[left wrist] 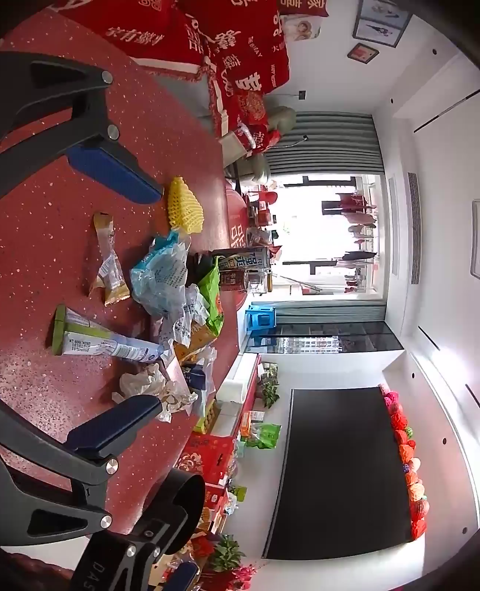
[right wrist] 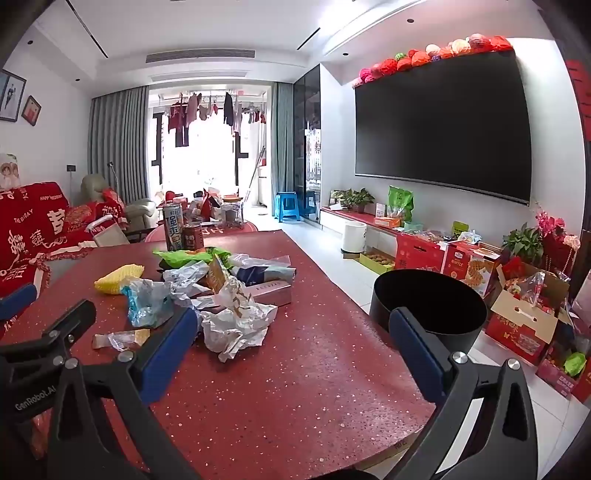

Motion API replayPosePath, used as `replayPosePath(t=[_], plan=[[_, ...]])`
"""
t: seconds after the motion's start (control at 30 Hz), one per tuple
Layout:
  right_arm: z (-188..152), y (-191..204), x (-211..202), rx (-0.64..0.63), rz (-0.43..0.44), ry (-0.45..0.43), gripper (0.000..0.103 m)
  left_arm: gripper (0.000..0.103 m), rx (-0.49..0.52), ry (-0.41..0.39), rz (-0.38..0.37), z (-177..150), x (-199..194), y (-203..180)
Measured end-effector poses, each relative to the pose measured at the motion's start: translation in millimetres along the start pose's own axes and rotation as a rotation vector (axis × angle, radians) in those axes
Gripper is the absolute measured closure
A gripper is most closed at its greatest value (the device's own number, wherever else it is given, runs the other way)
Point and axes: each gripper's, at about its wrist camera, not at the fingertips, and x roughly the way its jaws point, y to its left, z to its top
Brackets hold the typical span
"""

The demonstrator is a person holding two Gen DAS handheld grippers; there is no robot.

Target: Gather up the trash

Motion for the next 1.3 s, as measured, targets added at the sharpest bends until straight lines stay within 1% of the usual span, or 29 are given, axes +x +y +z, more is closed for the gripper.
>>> replayPosePath(t=[0.1,0.13,0.27,0.3,0.47,0.53,0.8,1.03,1.3], plan=[[0.2,-0.2,-0.3,-0.002,0.0,0.001,0.0,0.0,0.003,-0.003,-0.005,-0.3,-4.0,1.5],[0.3,-0.2,-0.2,-0.003,0.001,0.001,0.0,0.0,0.014,0.028,0.005,0.6,1.7,-0.9],[0.7,-0.2,-1.3,-0.005,-0.002,-0.006,0.0,0.0,0.013,0.027,0.0,0.6,4.4,-0.2],[0.7,0.0,-1.3,-0.006,-0.001,-0.006,0.0,0.0,0.016,0.024,0.004,-1.9,-2.5,1.6],[-0.2,0.5,-2.3,-0.008,-0.003,-0.007,0.0,0.0,0.015,0.023,0.001,-2.1,-5.4,5.8],[1.2,-0.6,-1.3,-0.008,-0.004,-0.006,0.0,0.0,0.02,0.024,0.008,-0.3,-4.0,0.6],[4.1,-2.3,0.9,-0.006,-0.002,-0.009,0.0,0.0,0.023,0.024,0.007,-0.3,-3.8,0.0],[10.3,-4.1,-4.5,-0.01,0.0,-0.014,0.0,0.0,0.026,0.024,0.003,-0.9,-2.3,-3.0],[9.7,0.7,-8.1,-0.014,-0.003,-0.022,0.0,0.0,0.025,0.027,0.002,-0.1,-1.5,-3.7]])
